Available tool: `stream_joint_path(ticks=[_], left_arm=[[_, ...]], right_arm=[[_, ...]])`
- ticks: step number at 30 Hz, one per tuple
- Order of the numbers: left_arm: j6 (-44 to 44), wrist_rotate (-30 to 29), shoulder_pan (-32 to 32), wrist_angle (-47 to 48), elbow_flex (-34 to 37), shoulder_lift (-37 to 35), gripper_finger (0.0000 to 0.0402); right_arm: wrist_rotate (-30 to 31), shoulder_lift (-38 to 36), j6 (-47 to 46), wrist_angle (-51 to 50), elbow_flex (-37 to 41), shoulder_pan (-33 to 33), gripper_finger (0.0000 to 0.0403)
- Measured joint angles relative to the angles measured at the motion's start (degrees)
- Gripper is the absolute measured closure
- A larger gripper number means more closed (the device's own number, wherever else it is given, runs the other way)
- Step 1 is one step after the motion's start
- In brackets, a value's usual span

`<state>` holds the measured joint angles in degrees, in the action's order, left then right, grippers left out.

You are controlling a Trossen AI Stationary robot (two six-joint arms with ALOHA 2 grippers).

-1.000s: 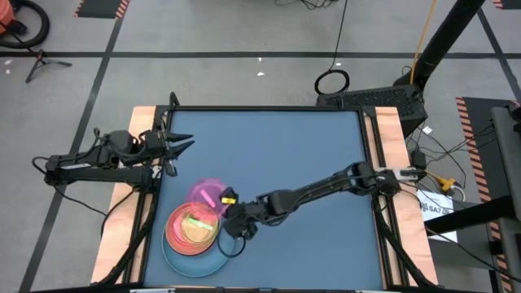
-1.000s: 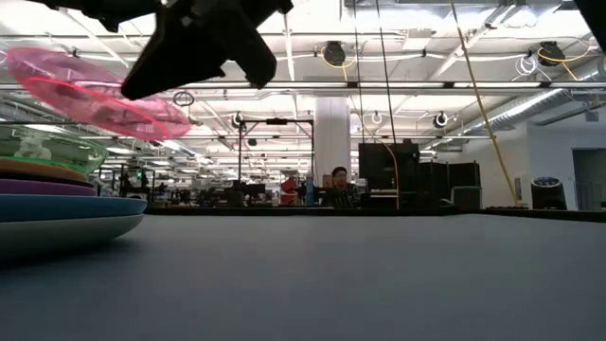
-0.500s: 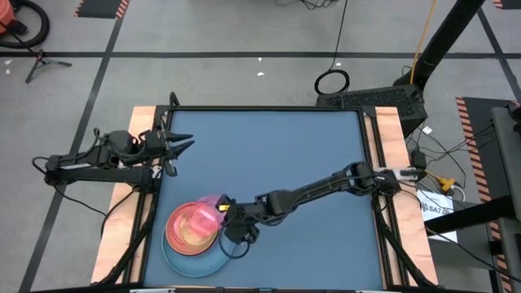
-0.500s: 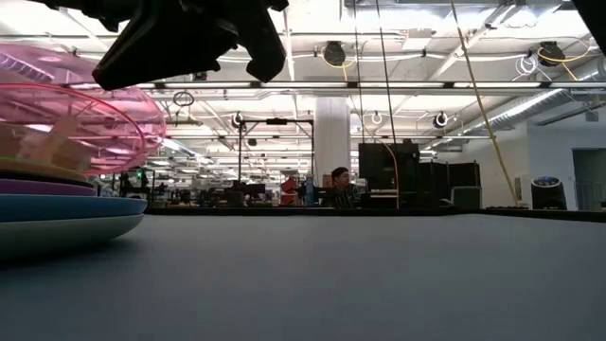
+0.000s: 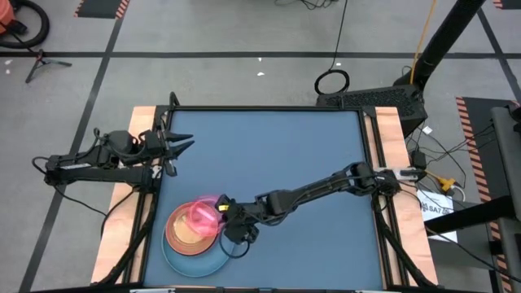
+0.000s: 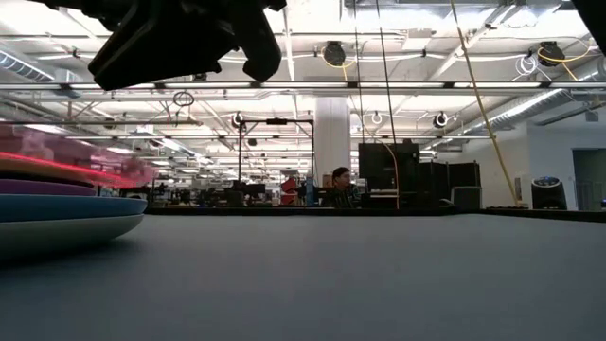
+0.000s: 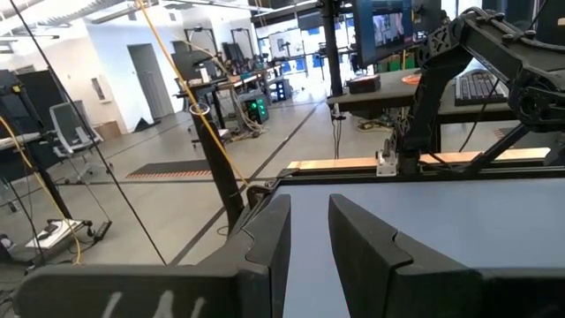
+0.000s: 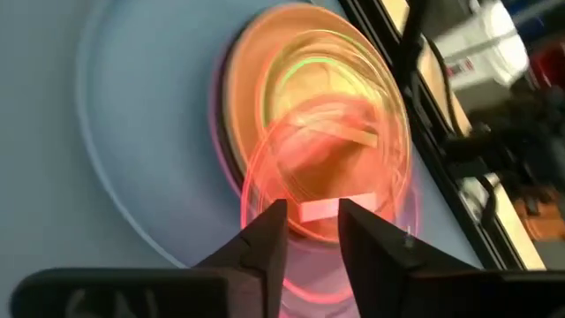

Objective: Stack plastic plates
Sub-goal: Stack the pink plate on top of the green plate

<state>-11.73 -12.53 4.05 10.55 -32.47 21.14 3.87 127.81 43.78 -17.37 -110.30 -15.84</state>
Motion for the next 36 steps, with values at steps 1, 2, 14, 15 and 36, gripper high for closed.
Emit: stream_joint_path(ticks=[1,2,14,15,36], left_arm=[[0.0,0.0,-0.02,0.0,0.0,-0.02,0.0314],[0.0,0.0,-0.02,0.0,0.0,0.0,0.0314],[-0.02,-0.02,0.0,0.32,0.0,0.0,0.0314],[-0.02,0.0,-0.02,0.33,0.0,-0.01,0.0314],[0.37,-0.02,0.0,0.94,0.0,-0.02,0.0314]], right_arm=[[1.0,0.0,-0.47,0.0,0.0,-0.04,0.03],[2.36,0.0,-0.96,-0.06,0.0,-0.06,0.0293],[9.84,-1.74,-3.05,-1.34,-0.02,-0.4,0.0269],[9.85,-1.82,-3.58,-1.45,-0.02,-0.39,0.027],[9.34,-14.02,-39.41,-16.85,15.34,12.24,0.0273]])
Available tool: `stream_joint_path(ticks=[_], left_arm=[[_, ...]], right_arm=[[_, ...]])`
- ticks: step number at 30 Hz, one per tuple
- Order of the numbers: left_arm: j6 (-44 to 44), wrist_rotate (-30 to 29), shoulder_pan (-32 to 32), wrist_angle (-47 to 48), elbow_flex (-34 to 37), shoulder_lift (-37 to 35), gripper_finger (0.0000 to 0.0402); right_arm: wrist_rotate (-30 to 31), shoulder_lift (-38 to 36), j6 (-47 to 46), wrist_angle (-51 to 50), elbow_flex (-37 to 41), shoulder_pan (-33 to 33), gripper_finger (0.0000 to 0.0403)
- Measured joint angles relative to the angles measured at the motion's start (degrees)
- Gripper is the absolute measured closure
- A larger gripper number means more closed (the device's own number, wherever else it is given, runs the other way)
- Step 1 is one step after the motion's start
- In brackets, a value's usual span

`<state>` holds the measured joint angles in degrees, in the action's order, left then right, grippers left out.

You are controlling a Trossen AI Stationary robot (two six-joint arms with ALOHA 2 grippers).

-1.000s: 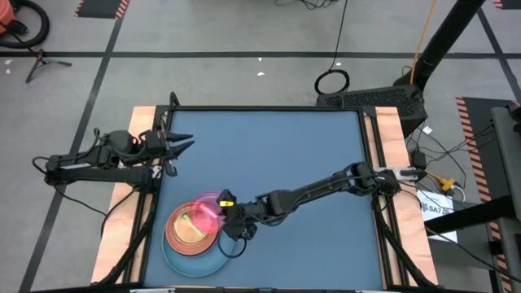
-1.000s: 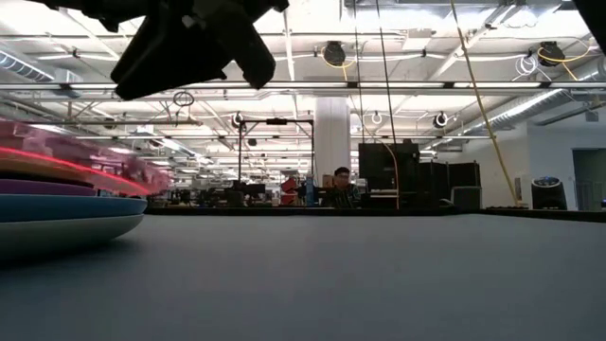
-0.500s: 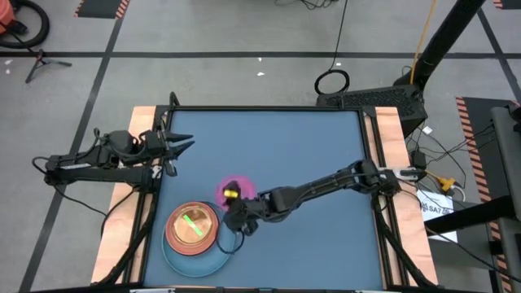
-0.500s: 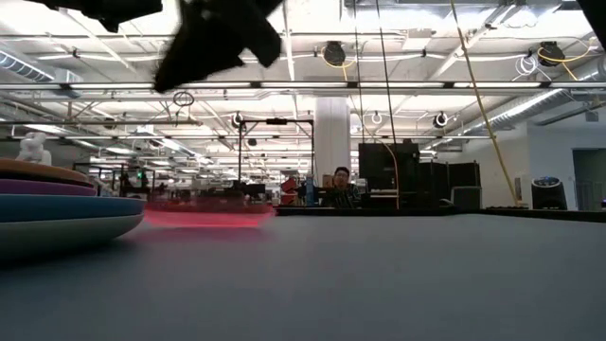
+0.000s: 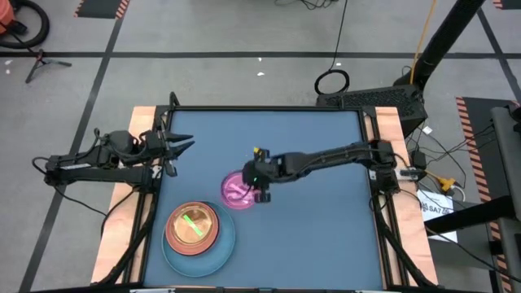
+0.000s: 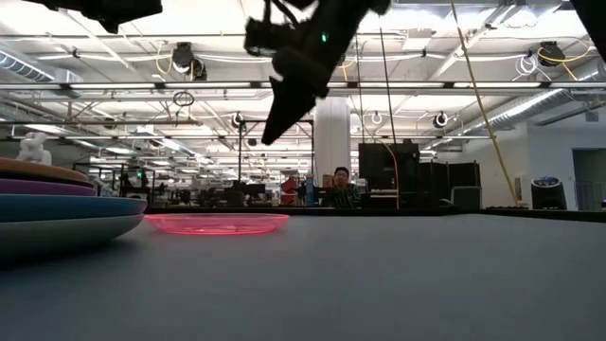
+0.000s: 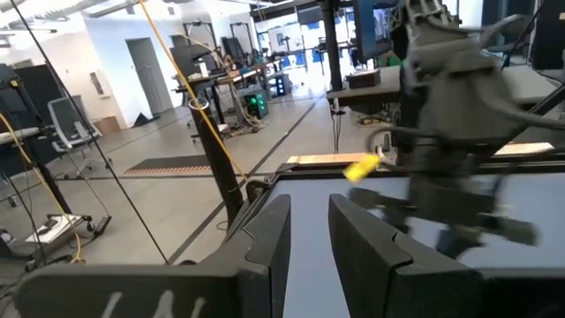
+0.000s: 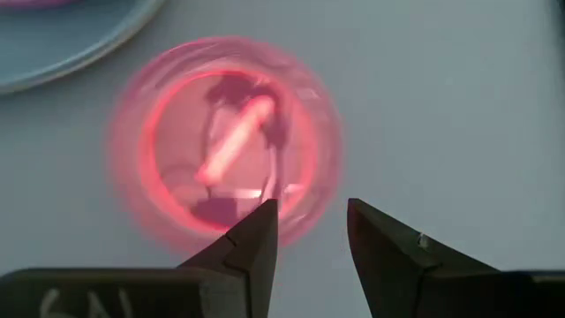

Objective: Stack plastic plates
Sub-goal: Stack the pink plate on top of the green plate

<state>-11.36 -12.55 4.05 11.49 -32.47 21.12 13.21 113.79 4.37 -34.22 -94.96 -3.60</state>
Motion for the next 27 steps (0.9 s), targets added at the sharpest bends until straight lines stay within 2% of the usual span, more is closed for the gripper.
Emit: stream_joint_path(ticks=[3,10,14,18,27], left_arm=[[0.12,0.0,-0.02,0.23,0.0,0.0,0.0314],[0.57,0.0,-0.02,0.42,0.0,0.02,0.0314],[0.7,0.0,0.0,0.43,0.0,0.02,0.0314],[1.04,0.01,0.0,0.45,0.0,0.21,0.0314],[0.94,0.0,0.0,0.44,0.0,0.22,0.0314]], right_arm=[[0.07,-4.11,-3.78,9.12,9.68,2.06,0.0273],[0.13,-13.88,-13.15,39.24,32.53,5.23,0.0273],[0.29,-16.03,-25.63,50.89,40.82,6.69,0.0273],[0.23,-16.12,-35.45,52.6,44.37,7.78,0.0273],[0.2,-16.1,-36.97,51.67,44.99,8.05,0.0273]])
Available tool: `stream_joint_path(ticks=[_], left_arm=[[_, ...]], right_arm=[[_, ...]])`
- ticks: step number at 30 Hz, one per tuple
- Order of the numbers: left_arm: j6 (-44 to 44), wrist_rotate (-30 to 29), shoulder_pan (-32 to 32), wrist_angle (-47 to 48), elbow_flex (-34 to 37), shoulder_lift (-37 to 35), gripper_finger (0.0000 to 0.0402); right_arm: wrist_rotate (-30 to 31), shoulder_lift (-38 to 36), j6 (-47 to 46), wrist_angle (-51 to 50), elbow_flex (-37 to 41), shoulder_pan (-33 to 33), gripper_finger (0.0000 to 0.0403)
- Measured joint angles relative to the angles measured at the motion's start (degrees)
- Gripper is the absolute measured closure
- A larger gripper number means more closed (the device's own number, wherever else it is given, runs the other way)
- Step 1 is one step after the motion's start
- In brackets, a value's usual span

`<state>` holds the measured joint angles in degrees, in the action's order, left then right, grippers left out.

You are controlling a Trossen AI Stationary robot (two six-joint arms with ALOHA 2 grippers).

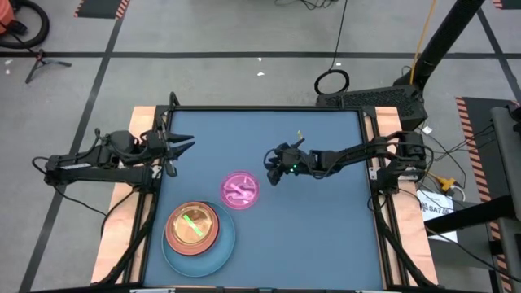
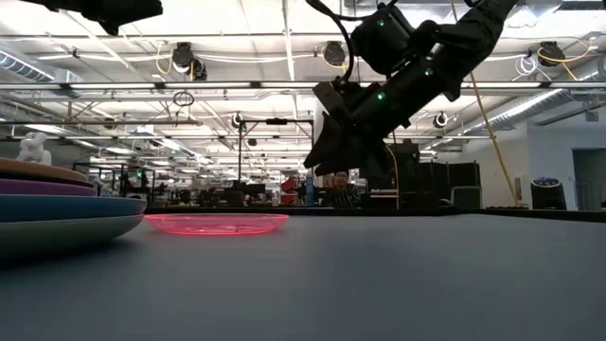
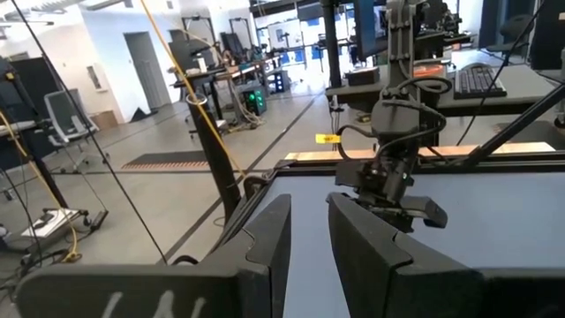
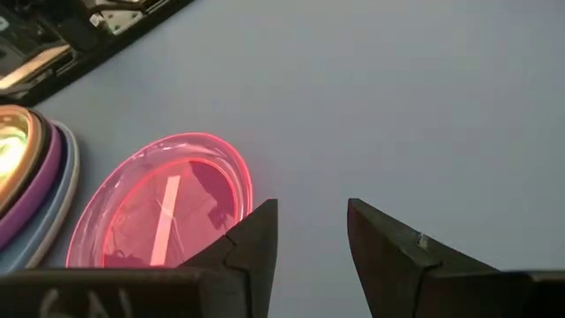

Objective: Stack plastic plates
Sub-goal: Stack the pink plate on top of the green plate

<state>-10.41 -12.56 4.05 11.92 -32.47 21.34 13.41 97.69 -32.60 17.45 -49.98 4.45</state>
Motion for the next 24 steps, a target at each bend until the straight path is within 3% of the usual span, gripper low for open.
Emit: stream_joint_path(ticks=[11,24], left_arm=[[0.01,0.01,0.0,0.17,0.0,0.02,0.0314],[-0.04,0.0,0.0,-0.02,0.0,0.02,0.0314]], right_arm=[[0.22,0.0,-10.18,-0.13,0.0,0.02,0.0273],[3.06,2.68,-13.2,1.14,-0.04,-0.07,0.0273]])
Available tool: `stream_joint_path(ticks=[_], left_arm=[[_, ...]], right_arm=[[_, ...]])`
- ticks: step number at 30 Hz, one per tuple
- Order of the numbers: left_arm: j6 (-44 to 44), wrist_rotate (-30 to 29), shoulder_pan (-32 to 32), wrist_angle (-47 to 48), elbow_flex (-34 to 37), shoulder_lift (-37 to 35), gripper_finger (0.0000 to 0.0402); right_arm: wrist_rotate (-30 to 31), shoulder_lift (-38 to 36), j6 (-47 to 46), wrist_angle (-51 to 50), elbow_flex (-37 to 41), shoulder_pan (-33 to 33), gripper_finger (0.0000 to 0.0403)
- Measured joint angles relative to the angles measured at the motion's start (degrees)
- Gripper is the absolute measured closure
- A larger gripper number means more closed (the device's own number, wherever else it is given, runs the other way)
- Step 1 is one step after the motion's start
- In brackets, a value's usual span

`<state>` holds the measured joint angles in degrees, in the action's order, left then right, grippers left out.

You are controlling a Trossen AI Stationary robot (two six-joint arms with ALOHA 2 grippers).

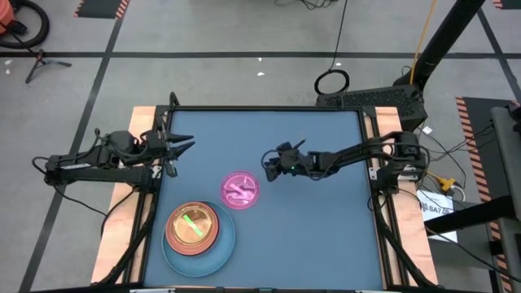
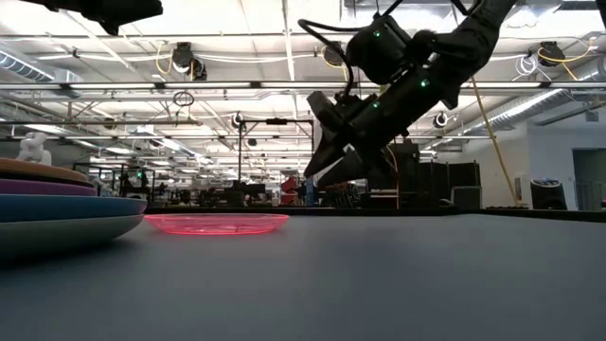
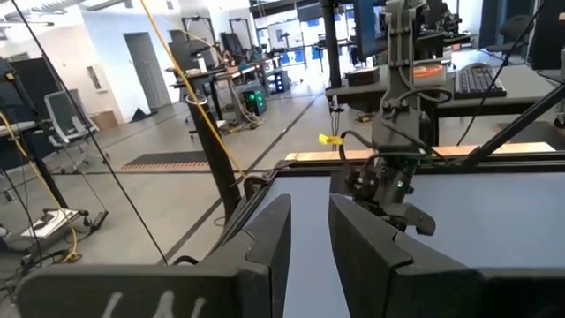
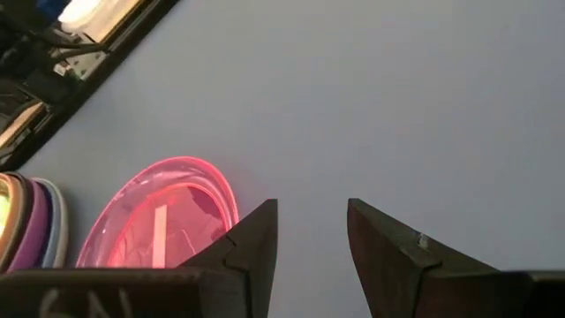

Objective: Stack plastic plates
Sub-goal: Stack the pink plate on top of the green plate

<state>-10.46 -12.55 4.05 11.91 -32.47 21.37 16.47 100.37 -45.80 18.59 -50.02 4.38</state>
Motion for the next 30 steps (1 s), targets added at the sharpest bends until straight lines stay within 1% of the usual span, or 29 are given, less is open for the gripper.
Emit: stream_joint_path(ticks=[7,11,17,22,24,30], left_arm=[[-0.41,0.0,-0.02,0.08,0.0,0.0,0.0314],[-0.61,0.01,-0.01,0.08,0.0,0.0,0.0314],[-0.83,0.01,0.0,0.08,0.0,-0.01,0.0314],[-0.85,0.0,0.0,0.06,0.0,0.0,0.0314],[-0.87,0.02,-0.02,0.08,0.0,0.0,0.0314],[-0.92,0.02,0.0,0.04,0.0,-0.02,0.0314]], right_arm=[[-0.02,2.11,-2.5,0.19,0.04,0.0,0.0273],[-0.05,3.53,-3.28,2.16,-0.04,0.0,0.0273],[-0.27,7.57,-4.57,9.14,-0.04,0.0,0.0273],[-4.3,11.72,-6.03,17.42,-0.05,0.0,0.0273],[-4.55,13.11,-5.86,19.91,-0.07,-0.03,0.0273],[-4.33,13.74,-5.82,19.99,-0.28,0.0,0.0273]])
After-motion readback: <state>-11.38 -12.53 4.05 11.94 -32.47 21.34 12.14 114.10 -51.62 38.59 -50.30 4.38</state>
